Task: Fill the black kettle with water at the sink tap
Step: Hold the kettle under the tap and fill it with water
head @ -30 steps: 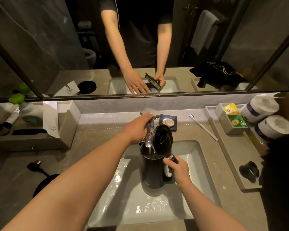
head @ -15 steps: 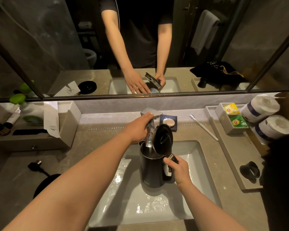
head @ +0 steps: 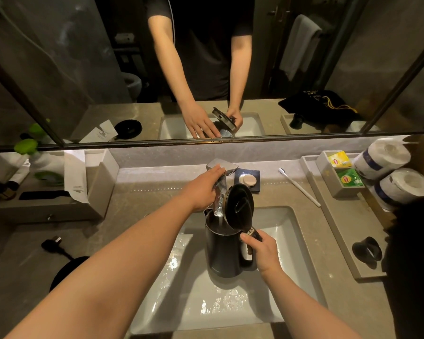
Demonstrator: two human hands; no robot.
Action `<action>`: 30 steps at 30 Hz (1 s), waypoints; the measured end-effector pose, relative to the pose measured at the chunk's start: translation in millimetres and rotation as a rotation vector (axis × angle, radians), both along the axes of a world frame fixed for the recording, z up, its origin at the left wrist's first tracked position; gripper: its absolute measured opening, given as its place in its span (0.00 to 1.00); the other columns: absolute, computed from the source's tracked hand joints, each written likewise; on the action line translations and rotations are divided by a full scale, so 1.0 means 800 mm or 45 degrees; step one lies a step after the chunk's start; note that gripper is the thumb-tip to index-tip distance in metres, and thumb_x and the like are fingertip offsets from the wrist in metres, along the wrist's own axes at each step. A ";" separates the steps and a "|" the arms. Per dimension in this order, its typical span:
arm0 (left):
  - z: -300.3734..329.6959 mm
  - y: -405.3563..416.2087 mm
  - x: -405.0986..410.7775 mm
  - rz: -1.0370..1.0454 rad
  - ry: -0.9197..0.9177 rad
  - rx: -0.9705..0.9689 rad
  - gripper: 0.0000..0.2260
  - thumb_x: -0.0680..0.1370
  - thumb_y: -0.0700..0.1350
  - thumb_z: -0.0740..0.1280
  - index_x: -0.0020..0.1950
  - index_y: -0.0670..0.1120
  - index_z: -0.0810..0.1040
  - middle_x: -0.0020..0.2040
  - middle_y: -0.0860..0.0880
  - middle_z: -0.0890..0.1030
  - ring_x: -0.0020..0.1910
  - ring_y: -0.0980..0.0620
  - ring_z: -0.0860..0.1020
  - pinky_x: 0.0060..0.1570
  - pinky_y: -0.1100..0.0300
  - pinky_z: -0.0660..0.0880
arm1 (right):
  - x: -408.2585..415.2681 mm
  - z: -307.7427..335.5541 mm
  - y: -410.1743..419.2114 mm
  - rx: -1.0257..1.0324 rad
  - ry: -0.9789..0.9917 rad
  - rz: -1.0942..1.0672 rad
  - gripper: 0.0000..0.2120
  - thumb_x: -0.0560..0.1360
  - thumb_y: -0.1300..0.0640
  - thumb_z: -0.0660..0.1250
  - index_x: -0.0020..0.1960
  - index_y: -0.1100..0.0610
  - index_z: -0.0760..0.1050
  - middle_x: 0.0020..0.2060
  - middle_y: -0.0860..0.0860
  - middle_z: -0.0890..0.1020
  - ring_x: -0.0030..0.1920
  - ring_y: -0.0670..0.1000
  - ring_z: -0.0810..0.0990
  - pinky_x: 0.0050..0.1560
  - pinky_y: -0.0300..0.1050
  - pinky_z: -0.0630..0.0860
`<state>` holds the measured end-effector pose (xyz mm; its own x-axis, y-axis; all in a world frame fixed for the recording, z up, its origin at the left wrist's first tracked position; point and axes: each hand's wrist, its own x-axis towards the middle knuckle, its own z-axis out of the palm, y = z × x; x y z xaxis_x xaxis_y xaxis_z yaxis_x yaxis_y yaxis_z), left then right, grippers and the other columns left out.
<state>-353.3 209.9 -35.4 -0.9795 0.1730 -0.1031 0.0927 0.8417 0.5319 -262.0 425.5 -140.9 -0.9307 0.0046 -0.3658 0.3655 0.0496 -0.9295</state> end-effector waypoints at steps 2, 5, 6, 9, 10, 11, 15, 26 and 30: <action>0.001 0.000 0.000 0.000 -0.004 0.002 0.30 0.79 0.41 0.63 0.78 0.54 0.56 0.79 0.52 0.56 0.76 0.49 0.59 0.71 0.51 0.60 | 0.001 -0.001 0.000 -0.001 -0.001 -0.004 0.08 0.65 0.48 0.73 0.36 0.52 0.82 0.29 0.45 0.83 0.37 0.51 0.79 0.33 0.40 0.75; 0.001 0.000 0.001 -0.002 -0.002 0.010 0.29 0.79 0.42 0.63 0.78 0.53 0.56 0.79 0.52 0.56 0.76 0.49 0.58 0.72 0.52 0.60 | 0.001 -0.001 0.000 0.004 -0.006 -0.006 0.08 0.64 0.48 0.74 0.33 0.52 0.81 0.28 0.46 0.82 0.35 0.51 0.78 0.35 0.42 0.74; 0.000 0.000 0.001 -0.004 -0.002 0.008 0.29 0.79 0.42 0.63 0.78 0.53 0.56 0.79 0.52 0.56 0.76 0.49 0.58 0.72 0.52 0.60 | 0.001 0.000 0.000 -0.001 -0.009 -0.005 0.08 0.63 0.49 0.75 0.31 0.52 0.79 0.26 0.46 0.80 0.34 0.52 0.76 0.34 0.43 0.73; 0.000 0.000 0.001 -0.007 -0.006 0.012 0.29 0.79 0.42 0.63 0.78 0.53 0.56 0.79 0.51 0.56 0.76 0.49 0.58 0.72 0.51 0.60 | 0.000 0.001 0.001 -0.017 -0.018 0.002 0.11 0.62 0.50 0.75 0.28 0.51 0.75 0.24 0.46 0.75 0.32 0.53 0.72 0.33 0.45 0.70; 0.000 0.000 0.001 -0.008 -0.006 0.015 0.29 0.79 0.42 0.63 0.78 0.53 0.56 0.79 0.51 0.56 0.76 0.49 0.58 0.72 0.51 0.60 | 0.000 0.001 0.002 -0.017 -0.017 0.007 0.11 0.62 0.50 0.75 0.28 0.51 0.75 0.24 0.45 0.75 0.32 0.53 0.72 0.33 0.45 0.70; -0.001 0.000 0.001 -0.008 -0.005 0.015 0.30 0.79 0.42 0.63 0.78 0.53 0.56 0.79 0.51 0.55 0.76 0.49 0.58 0.72 0.51 0.60 | 0.000 0.001 0.003 -0.016 -0.015 0.010 0.10 0.62 0.50 0.75 0.28 0.51 0.75 0.24 0.45 0.76 0.32 0.53 0.72 0.33 0.45 0.71; -0.002 -0.001 0.001 -0.003 -0.003 0.008 0.30 0.79 0.42 0.64 0.78 0.54 0.56 0.79 0.52 0.55 0.76 0.49 0.58 0.72 0.52 0.60 | 0.000 0.000 0.003 -0.006 -0.015 0.000 0.09 0.62 0.49 0.75 0.29 0.50 0.77 0.25 0.43 0.77 0.34 0.52 0.74 0.34 0.45 0.71; -0.001 -0.001 0.002 -0.009 -0.016 0.011 0.31 0.78 0.40 0.63 0.78 0.54 0.55 0.79 0.52 0.54 0.76 0.49 0.58 0.72 0.51 0.60 | 0.001 0.004 0.001 -0.035 -0.017 -0.015 0.10 0.62 0.52 0.75 0.29 0.54 0.76 0.25 0.47 0.76 0.30 0.50 0.73 0.33 0.44 0.71; 0.001 -0.001 0.002 -0.013 -0.020 0.014 0.31 0.78 0.38 0.62 0.78 0.53 0.56 0.79 0.51 0.55 0.76 0.48 0.58 0.72 0.51 0.60 | 0.000 0.008 -0.001 -0.054 -0.009 -0.009 0.11 0.62 0.53 0.75 0.28 0.54 0.74 0.24 0.48 0.75 0.27 0.47 0.72 0.32 0.42 0.70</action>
